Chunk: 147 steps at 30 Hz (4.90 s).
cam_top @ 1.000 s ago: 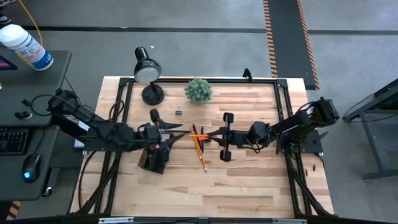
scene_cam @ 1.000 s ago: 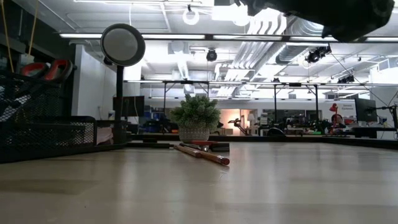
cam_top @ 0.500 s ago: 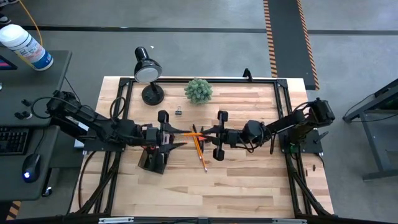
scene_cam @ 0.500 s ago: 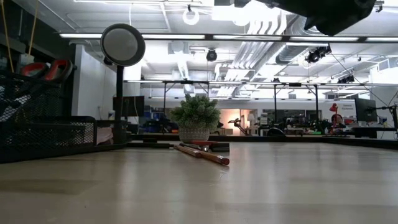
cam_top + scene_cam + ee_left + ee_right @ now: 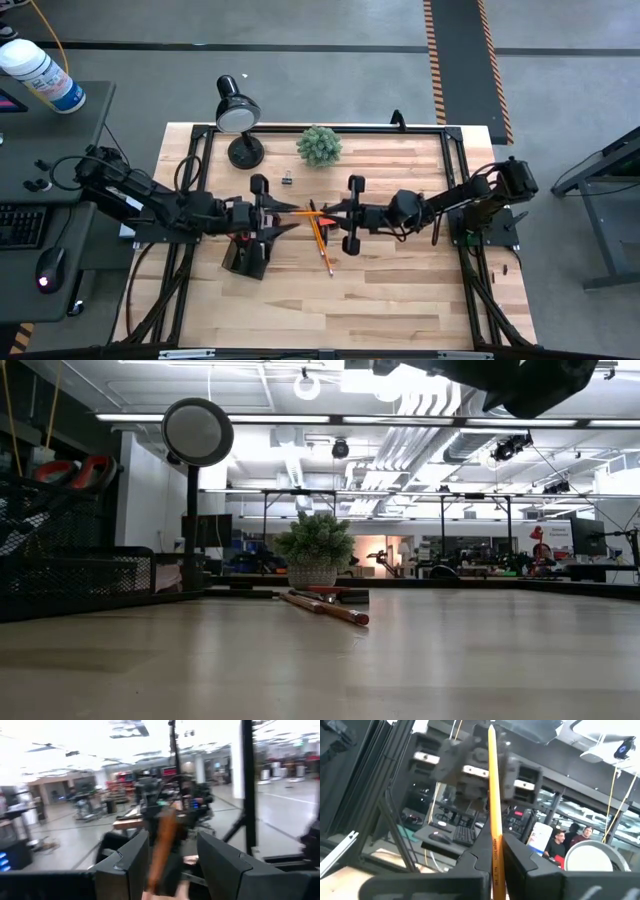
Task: Pick and place office supplies into organizer
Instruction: Put the left orange pencil into the desk organizer
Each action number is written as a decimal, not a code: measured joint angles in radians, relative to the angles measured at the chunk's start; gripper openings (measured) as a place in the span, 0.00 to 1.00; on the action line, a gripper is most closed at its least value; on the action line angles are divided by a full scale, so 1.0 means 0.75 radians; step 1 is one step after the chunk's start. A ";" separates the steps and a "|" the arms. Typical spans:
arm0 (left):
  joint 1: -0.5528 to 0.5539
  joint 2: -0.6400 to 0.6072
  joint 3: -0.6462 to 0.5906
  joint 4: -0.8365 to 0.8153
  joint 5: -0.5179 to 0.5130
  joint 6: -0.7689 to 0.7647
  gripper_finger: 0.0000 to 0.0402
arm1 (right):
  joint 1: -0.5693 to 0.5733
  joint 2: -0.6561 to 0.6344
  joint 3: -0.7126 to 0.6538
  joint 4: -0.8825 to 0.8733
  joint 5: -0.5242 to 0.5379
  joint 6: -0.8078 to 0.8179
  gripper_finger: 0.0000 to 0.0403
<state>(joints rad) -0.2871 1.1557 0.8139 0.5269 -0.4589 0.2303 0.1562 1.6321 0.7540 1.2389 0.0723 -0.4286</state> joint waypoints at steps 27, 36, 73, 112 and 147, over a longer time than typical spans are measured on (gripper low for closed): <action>0.115 0.050 0.003 0.031 0.115 -0.133 0.38 | 0.001 0.000 0.065 -0.140 0.005 0.004 0.04; 0.113 0.053 0.001 0.023 0.109 -0.128 0.38 | 0.001 0.000 0.065 -0.148 0.012 0.002 0.04; 0.112 0.053 0.001 -0.008 0.056 -0.037 0.01 | 0.001 -0.001 0.067 -0.193 0.126 -0.038 0.26; -0.190 -0.249 0.002 -0.993 -0.301 -0.693 0.01 | -0.070 -0.002 0.066 -0.810 0.390 0.257 0.55; -0.450 -0.245 0.230 -1.821 -0.202 -1.375 0.01 | -0.070 0.080 0.065 -0.742 -0.204 0.632 0.55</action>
<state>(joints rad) -0.6247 0.9722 0.9863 -0.8391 -0.6104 -0.8013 0.1040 1.6923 0.8028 0.6824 -0.0806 0.0456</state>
